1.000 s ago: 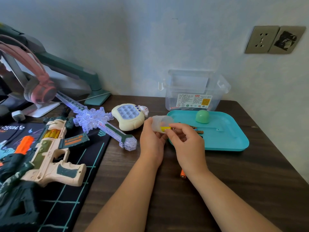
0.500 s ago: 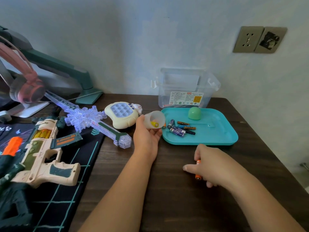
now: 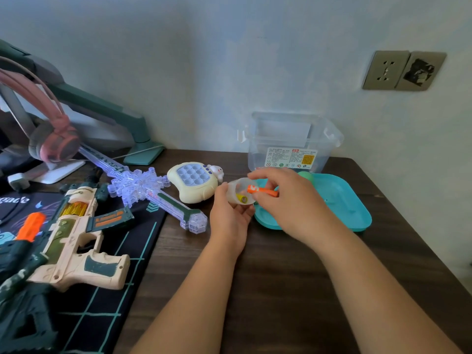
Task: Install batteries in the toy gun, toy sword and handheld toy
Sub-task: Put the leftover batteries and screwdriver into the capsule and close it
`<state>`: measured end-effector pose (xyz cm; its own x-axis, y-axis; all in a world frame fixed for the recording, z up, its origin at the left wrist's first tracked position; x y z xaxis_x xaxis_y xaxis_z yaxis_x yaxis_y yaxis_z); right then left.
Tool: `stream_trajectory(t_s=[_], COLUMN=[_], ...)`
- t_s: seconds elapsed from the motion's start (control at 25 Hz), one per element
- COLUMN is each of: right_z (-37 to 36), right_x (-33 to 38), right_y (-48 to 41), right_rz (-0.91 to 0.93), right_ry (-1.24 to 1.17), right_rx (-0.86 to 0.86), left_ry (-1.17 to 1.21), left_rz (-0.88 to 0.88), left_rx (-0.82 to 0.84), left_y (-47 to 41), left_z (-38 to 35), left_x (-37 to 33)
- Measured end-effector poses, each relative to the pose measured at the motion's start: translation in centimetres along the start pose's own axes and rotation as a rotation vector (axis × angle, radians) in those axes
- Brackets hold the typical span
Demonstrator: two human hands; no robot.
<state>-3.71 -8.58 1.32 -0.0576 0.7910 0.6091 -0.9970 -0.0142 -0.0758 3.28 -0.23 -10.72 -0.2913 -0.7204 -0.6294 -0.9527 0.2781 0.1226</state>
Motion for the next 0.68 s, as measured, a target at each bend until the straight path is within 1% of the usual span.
stream_trajectory(t_s=[0.12, 0.2, 0.28, 0.36, 0.4, 0.44, 0.48, 0.56, 0.6, 0.68], right_z=[-0.3, -1.1, -1.7, -0.8, 0.0, 0.9, 1.4, 1.0, 0.1, -1.8], right_x=[0.0, -0.2, -0.4, -1.0, -2.0, -3.3, -4.9, -7.9, -8.9, -9.3], right_y=[-1.3, -1.8, -2.1, -2.2, -2.3, -2.4, -2.6, -3.3, -3.6, -4.1], right_rz=[0.007, 0.029, 0.056, 0.069, 0.039, -0.014, -0.086, -0.227, -0.255, -0.231], right_ry=[0.073, 0.1, 0.028, -0.133, -0.199, -0.217, -0.175, -0.003, 0.055, 0.126], right_rx=[-0.191, -0.235, -0.225, -0.247, -0.28, -0.307, -0.307, -0.206, -0.136, -0.031], left_ry=[-0.012, -0.026, -0.018, 0.017, 0.038, 0.053, 0.067, 0.088, 0.092, 0.097], left_rz=[0.006, 0.006, 0.0, -0.013, -0.013, -0.01, -0.006, -0.002, -0.001, 0.0], left_rx=[0.011, 0.02, 0.02, -0.017, -0.051, -0.079, -0.091, -0.101, -0.106, -0.105], left_y=[-0.1, -0.1, -0.1, -0.3, -0.3, -0.3, -0.2, 0.0, 0.1, 0.1], left_z=[-0.1, -0.1, -0.1, 0.2, 0.4, 0.6, 0.5, 0.4, 0.4, 0.4], left_x=[0.0, 0.0, -0.1, -0.3, -0.4, -0.4, -0.5, -0.6, -0.6, -0.7])
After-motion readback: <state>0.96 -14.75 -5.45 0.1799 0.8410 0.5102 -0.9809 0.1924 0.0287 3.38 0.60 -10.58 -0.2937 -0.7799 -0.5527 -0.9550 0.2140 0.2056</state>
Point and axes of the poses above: each hand's wrist, its own y-axis away from the middle knuckle, its own z-axis out of the back of the hand, x = y × z, the point moved 7 cm from there along -y, towards the middle knuckle, and after that the axes turned 10 degrees about x, right-handed, at the moved point
